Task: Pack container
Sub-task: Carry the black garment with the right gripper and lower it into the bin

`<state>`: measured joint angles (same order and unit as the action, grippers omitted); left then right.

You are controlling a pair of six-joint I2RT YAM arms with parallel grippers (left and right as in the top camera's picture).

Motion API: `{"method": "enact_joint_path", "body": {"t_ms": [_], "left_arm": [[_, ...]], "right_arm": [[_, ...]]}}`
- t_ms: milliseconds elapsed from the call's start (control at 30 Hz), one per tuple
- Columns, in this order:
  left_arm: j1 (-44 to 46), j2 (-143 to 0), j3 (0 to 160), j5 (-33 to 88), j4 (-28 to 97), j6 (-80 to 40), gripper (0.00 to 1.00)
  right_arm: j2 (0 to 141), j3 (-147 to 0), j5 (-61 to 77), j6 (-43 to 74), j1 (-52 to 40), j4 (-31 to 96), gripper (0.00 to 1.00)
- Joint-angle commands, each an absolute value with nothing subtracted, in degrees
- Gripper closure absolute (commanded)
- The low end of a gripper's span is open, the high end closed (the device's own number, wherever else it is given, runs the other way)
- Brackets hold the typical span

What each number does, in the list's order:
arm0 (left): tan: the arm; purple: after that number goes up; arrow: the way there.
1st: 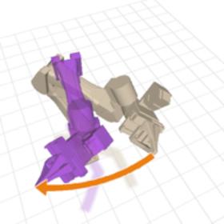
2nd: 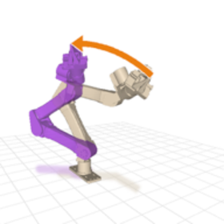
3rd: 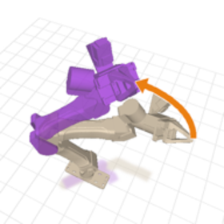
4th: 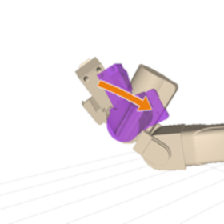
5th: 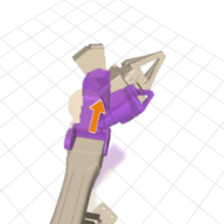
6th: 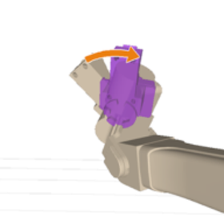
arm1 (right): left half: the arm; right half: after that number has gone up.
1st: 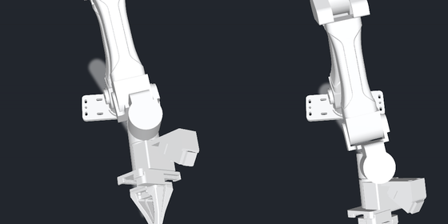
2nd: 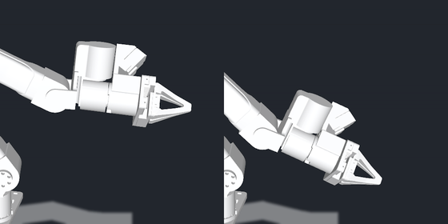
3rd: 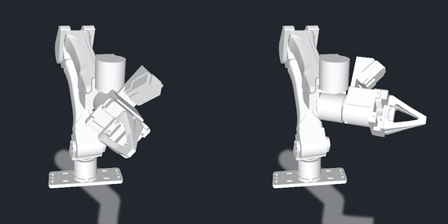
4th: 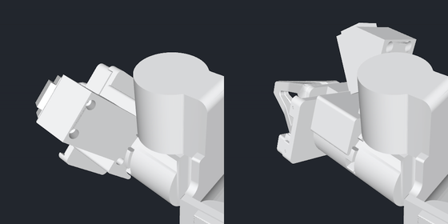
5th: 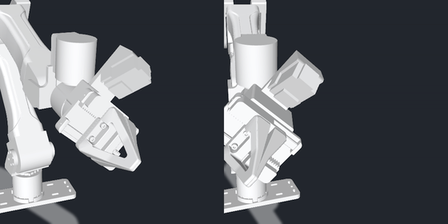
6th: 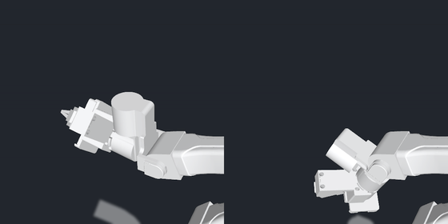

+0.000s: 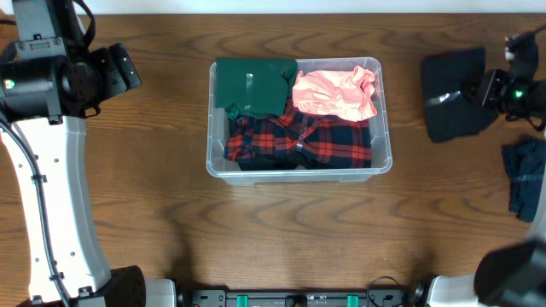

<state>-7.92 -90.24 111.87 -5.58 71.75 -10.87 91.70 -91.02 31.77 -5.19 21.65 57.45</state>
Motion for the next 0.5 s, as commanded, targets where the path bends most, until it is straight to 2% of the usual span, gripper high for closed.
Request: {"method": "enact_joint_path", "body": {"t_ms": [0,100,300,467], "left_arm": [[-8.08,-90.61,111.55,-6.24,71.79,-10.81,0.02],[-8.08,-90.61,111.53,-6.24,71.79,-10.81,0.02],[-8.08,-90.61,111.53,-6.24,71.79,-10.81,0.02],[-8.08,-90.61,111.55,-6.24,71.79,-10.81,0.02]], "right_arm": [[84.75,-93.08,37.28,-12.56,15.77,57.47,0.99],[81.28,-93.08,33.65,-9.02,8.58,55.35,0.99],[80.86,-92.99,17.61,22.76,-8.8,48.66,0.99],[84.49,-92.99,13.23,36.49,-18.11,46.59,0.99]]}}
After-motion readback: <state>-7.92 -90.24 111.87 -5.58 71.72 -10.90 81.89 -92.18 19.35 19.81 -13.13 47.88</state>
